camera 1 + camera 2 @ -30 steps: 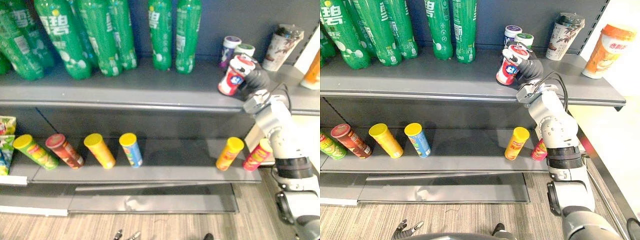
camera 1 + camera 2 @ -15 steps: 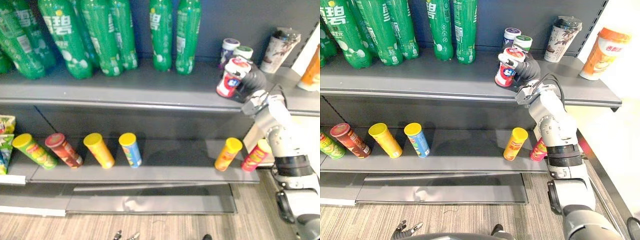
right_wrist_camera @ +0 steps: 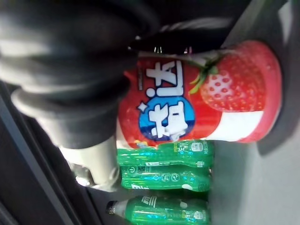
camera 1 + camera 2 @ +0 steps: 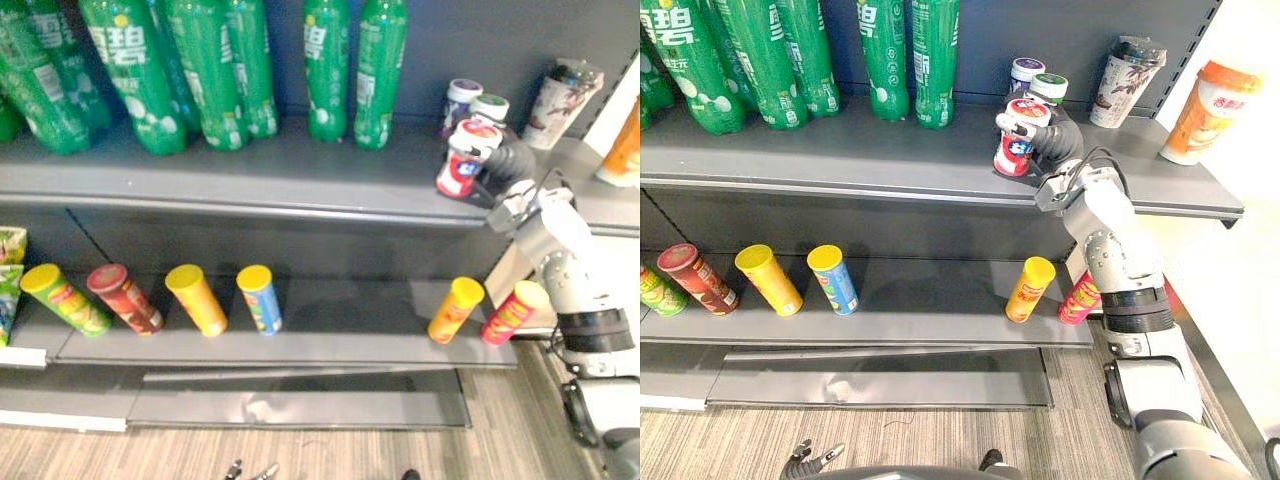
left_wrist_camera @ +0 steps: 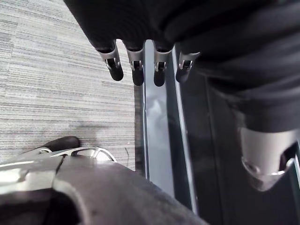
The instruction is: Put the gum and the chips on the shelf.
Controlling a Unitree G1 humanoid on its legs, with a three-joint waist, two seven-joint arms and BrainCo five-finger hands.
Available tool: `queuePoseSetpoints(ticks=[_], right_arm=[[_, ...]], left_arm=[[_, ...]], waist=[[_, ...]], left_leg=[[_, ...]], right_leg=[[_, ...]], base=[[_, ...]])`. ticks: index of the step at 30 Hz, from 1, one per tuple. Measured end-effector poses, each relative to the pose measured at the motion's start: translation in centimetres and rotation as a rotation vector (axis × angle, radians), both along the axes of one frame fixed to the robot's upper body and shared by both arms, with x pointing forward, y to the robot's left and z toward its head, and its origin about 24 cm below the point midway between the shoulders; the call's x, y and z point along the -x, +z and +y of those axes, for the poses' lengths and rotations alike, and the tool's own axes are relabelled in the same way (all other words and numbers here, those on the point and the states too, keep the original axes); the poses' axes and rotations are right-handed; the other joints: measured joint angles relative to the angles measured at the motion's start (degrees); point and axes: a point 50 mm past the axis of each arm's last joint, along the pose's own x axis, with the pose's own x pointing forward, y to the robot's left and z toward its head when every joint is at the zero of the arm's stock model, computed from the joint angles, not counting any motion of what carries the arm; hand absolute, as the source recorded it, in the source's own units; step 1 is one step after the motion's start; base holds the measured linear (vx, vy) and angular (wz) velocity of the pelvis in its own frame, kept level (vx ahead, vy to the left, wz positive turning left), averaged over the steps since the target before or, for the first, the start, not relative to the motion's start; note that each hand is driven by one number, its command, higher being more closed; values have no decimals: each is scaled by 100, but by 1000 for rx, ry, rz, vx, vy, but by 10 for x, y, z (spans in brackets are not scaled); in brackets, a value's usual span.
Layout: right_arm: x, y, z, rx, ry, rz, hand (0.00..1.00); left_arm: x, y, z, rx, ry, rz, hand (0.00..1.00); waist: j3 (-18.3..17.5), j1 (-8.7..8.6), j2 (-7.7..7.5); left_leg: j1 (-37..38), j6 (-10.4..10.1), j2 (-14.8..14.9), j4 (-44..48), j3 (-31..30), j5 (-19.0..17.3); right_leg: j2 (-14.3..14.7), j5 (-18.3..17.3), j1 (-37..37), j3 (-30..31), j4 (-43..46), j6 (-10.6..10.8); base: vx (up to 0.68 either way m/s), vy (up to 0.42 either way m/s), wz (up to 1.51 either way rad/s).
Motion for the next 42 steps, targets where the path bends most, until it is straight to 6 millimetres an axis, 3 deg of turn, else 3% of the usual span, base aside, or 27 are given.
queuePoseSetpoints(ticks=[4, 23, 29, 35, 42], right_arm=[[-1, -5, -1, 62, -20, 22, 0], [1, 2, -4, 5, -61, -11, 0], [13, 33, -13, -43, -94, -146, 0], [33, 81, -31, -167, -181, -363, 0], [51, 104, -48, -273, -244, -512, 0]], left_arm=[[0, 0, 0, -1, -1, 0, 0], [-1, 0, 0, -1, -1, -1, 0], [1, 0, -2, 4, 3, 1, 0], [1, 0, -2, 3, 6, 0, 0], [2, 0, -2, 0, 8, -7, 0]], waist=[[21, -13, 11], [41, -29, 37], [61, -10, 54], [62, -23, 54], [62, -37, 55]], left_leg=[[0, 0, 2, 1, 3, 0], [-18, -1, 8, 0, 37, 0], [-5, -4, 13, -24, 63, -2], [90, -17, 8, -98, 180, -11], [121, -22, 11, -104, 222, -15]], right_leg=[[2, 0, -1, 3, -1, 0], [42, 90, 1, 27, -106, -12], [76, 99, 2, 52, -144, -3], [124, 116, 13, 145, -182, -4], [133, 116, 15, 183, -180, -4]], base=[[0, 0, 0], [0, 0, 0], [6, -2, -2], [6, -5, -9], [-16, -11, -3]])
